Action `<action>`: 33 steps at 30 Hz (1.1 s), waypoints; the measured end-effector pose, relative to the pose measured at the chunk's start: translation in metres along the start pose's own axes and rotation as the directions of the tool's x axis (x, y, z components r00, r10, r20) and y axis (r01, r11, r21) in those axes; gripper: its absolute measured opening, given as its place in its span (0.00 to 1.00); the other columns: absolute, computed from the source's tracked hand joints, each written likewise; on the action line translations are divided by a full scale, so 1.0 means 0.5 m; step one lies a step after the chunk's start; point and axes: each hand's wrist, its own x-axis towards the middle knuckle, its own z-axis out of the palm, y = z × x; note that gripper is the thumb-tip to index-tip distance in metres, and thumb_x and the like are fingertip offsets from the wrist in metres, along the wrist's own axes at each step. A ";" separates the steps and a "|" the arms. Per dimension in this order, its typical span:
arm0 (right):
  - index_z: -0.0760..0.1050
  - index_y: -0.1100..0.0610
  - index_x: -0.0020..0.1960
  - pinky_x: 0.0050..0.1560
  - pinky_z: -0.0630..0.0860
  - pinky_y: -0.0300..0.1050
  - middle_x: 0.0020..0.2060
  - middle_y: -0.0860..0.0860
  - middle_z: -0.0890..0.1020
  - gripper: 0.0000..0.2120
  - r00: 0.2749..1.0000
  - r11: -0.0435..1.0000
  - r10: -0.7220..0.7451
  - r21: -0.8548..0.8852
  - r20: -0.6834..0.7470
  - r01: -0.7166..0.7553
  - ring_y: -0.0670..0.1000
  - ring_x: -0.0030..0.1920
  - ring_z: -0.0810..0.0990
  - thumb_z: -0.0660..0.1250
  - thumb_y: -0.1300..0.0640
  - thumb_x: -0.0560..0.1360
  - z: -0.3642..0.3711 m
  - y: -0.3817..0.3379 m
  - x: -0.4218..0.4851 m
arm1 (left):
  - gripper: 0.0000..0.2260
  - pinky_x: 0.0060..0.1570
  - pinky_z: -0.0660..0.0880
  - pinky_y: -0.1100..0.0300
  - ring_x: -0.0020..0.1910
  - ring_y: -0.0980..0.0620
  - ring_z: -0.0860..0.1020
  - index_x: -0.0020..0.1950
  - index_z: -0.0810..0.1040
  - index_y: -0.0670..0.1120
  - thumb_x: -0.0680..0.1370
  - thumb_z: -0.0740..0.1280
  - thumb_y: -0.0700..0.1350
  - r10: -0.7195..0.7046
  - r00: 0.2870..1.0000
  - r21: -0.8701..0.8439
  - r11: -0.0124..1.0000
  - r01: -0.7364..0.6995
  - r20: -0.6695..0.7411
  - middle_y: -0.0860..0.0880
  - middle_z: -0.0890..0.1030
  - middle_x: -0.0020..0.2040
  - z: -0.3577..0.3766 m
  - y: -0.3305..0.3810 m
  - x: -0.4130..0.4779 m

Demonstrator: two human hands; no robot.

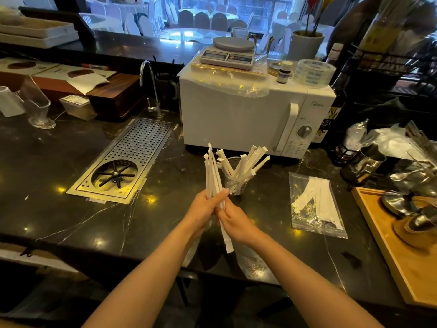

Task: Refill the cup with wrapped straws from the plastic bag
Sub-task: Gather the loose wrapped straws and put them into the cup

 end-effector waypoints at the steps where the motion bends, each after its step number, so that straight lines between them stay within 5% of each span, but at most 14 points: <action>1: 0.52 0.53 0.74 0.56 0.77 0.48 0.57 0.58 0.76 0.23 1.000 0.999 0.000 -0.051 0.000 0.000 0.55 0.55 0.77 0.49 0.51 0.81 0.000 0.004 -0.001 | 0.06 0.39 0.76 0.66 0.44 0.55 0.76 0.52 0.74 0.43 0.76 0.63 0.42 -0.003 1.000 0.001 1.000 0.003 0.012 0.49 0.76 0.42 0.002 -0.001 0.000; 5: 0.52 0.53 0.74 0.58 0.76 0.58 0.61 0.61 0.76 0.24 0.998 0.981 0.062 -0.186 -0.003 -0.062 0.60 0.57 0.78 0.48 0.48 0.80 -0.003 0.019 -0.004 | 0.08 0.46 0.72 0.62 0.47 0.53 0.74 0.39 0.77 0.47 0.77 0.62 0.41 -0.019 0.999 0.004 1.000 0.019 0.027 0.49 0.76 0.41 0.012 -0.006 -0.006; 10: 0.57 0.56 0.71 0.57 0.76 0.57 0.60 0.61 0.77 0.23 0.992 0.973 0.124 -0.195 -0.009 -0.123 0.60 0.56 0.78 0.48 0.48 0.80 -0.011 0.017 -0.015 | 0.10 0.48 0.71 0.60 0.46 0.55 0.74 0.37 0.76 0.47 0.77 0.61 0.43 -0.035 0.999 0.040 0.999 0.035 0.011 0.50 0.76 0.41 0.022 -0.015 -0.010; 14: 0.63 0.58 0.67 0.51 0.73 0.48 0.60 0.59 0.76 0.19 0.985 0.975 0.175 -0.141 0.002 -0.173 0.54 0.53 0.76 0.54 0.53 0.79 -0.024 0.017 -0.025 | 0.08 0.41 0.71 0.63 0.45 0.55 0.75 0.41 0.76 0.46 0.78 0.60 0.43 -0.039 0.999 0.064 0.997 0.038 0.017 0.49 0.76 0.42 0.024 -0.010 -0.012; 19: 0.65 0.59 0.65 0.59 0.74 0.46 0.60 0.52 0.75 0.21 0.986 0.989 0.145 0.029 -0.078 -0.143 0.51 0.60 0.75 0.62 0.62 0.73 -0.061 0.009 -0.040 | 0.08 0.58 0.72 0.53 0.52 0.48 0.76 0.44 0.78 0.46 0.78 0.60 0.40 -0.040 0.996 0.078 0.996 0.034 0.076 0.48 0.79 0.43 0.023 0.001 -0.016; 24: 0.63 0.61 0.67 0.48 0.77 0.36 0.58 0.54 0.75 0.28 0.983 0.953 0.076 0.302 -0.167 -0.022 0.49 0.57 0.75 0.70 0.62 0.71 -0.081 -0.030 -0.044 | 0.10 0.59 0.74 0.50 0.55 0.45 0.78 0.56 0.77 0.40 0.77 0.60 0.38 -0.008 0.989 0.185 0.983 -0.019 0.146 0.41 0.80 0.51 0.039 0.005 -0.016; 27: 0.67 0.59 0.63 0.53 0.76 0.42 0.57 0.55 0.77 0.26 0.979 0.966 0.068 0.259 -0.193 -0.016 0.51 0.55 0.77 0.73 0.59 0.68 -0.071 -0.044 -0.037 | 0.14 0.62 0.73 0.43 0.59 0.40 0.76 0.62 0.73 0.37 0.79 0.58 0.41 0.006 0.993 0.288 0.957 -0.041 0.122 0.36 0.77 0.57 0.052 0.009 -0.017; 33: 0.71 0.61 0.60 0.53 0.73 0.42 0.56 0.57 0.79 0.21 0.944 0.984 0.077 0.174 -0.320 -0.022 0.49 0.53 0.76 0.70 0.56 0.71 -0.055 -0.046 -0.024 | 0.16 0.58 0.69 0.55 0.57 0.45 0.72 0.65 0.68 0.33 0.79 0.55 0.35 0.063 0.993 0.264 0.960 -0.089 0.104 0.49 0.76 0.45 0.063 0.015 -0.021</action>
